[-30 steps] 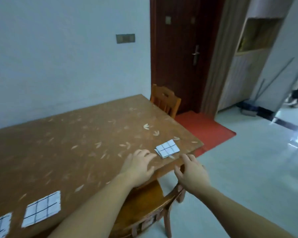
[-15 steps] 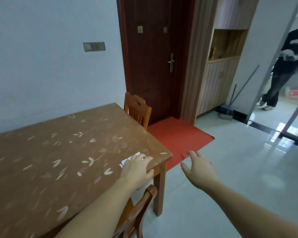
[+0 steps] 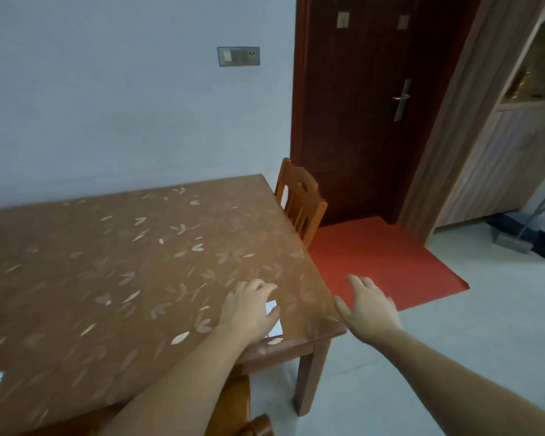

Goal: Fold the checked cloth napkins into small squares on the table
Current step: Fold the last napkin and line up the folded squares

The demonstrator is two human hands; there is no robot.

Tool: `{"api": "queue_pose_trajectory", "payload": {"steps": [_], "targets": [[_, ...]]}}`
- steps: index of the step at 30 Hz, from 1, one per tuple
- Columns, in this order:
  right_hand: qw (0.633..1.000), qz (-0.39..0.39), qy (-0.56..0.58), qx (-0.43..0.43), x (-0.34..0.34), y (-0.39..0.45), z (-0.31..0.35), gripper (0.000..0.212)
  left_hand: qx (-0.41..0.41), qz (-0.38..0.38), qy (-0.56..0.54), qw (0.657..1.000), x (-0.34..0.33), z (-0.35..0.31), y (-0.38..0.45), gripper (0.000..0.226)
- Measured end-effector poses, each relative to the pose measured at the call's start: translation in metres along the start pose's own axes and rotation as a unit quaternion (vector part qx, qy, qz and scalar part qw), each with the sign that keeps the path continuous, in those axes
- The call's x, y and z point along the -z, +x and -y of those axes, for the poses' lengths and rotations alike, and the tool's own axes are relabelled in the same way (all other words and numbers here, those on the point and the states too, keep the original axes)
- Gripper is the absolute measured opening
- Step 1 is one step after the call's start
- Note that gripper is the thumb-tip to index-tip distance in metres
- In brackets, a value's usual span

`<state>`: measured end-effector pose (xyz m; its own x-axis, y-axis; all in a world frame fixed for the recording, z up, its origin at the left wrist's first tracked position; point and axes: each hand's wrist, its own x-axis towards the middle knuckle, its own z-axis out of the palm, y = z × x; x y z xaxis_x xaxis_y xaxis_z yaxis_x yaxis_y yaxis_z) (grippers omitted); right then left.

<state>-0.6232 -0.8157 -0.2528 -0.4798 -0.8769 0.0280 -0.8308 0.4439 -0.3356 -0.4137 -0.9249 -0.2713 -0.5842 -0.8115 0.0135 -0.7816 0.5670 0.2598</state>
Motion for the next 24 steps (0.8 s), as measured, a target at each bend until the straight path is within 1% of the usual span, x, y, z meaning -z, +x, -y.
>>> {"api": "queue_pose_trajectory", "payload": {"steps": [3, 6, 9, 11, 14, 16, 17, 19, 20, 21, 22, 24], "targets": [[0.998, 0.024, 0.000, 0.062, -0.008, 0.041, 0.006, 0.053, 0.055, -0.008, 0.009, 0.998, 0.001, 0.008, 0.013, 0.043], [0.992, 0.040, 0.017, 0.122, -0.012, 0.081, 0.010, 0.052, 0.127, -0.018, 0.014, 0.992, 0.006, 0.009, 0.022, 0.051], [0.980, 0.080, 0.021, 0.182, -0.021, 0.112, 0.012, 0.053, 0.204, -0.029, 0.007, 0.978, 0.005, 0.005, 0.023, 0.054], [0.973, 0.103, 0.026, 0.206, -0.033, 0.123, 0.015, 0.053, 0.247, -0.026, 0.003, 0.969, 0.000, 0.003, 0.019, 0.052], [0.964, 0.142, 0.030, 0.224, -0.052, 0.129, 0.020, 0.053, 0.313, -0.024, -0.041, 0.949, -0.014, 0.003, 0.012, 0.051], [0.954, 0.176, 0.058, 0.235, -0.067, 0.126, 0.024, 0.046, 0.344, -0.010, -0.061, 0.937, -0.027, 0.006, 0.009, 0.047], [0.949, 0.194, 0.082, 0.233, -0.075, 0.124, 0.025, 0.037, 0.359, 0.002, -0.077, 0.930, -0.035, 0.009, 0.008, 0.045], [0.946, 0.233, 0.118, 0.191, -0.092, 0.121, 0.026, 0.019, 0.388, 0.026, -0.126, 0.912, -0.053, 0.015, 0.010, 0.042], [0.945, 0.252, 0.131, 0.159, -0.101, 0.118, 0.027, 0.017, 0.402, 0.040, -0.154, 0.902, -0.062, 0.017, 0.011, 0.039], [0.943, 0.269, 0.148, 0.127, -0.112, 0.115, 0.026, 0.021, 0.414, 0.051, -0.181, 0.891, -0.070, 0.020, 0.013, 0.036], [0.941, 0.282, 0.161, 0.098, -0.123, 0.111, 0.025, 0.024, 0.424, 0.054, -0.207, 0.880, -0.079, 0.023, 0.014, 0.035], [0.934, 0.308, 0.175, 0.051, -0.142, 0.104, 0.025, 0.024, 0.446, 0.046, -0.249, 0.859, -0.094, 0.029, 0.018, 0.030]]}}
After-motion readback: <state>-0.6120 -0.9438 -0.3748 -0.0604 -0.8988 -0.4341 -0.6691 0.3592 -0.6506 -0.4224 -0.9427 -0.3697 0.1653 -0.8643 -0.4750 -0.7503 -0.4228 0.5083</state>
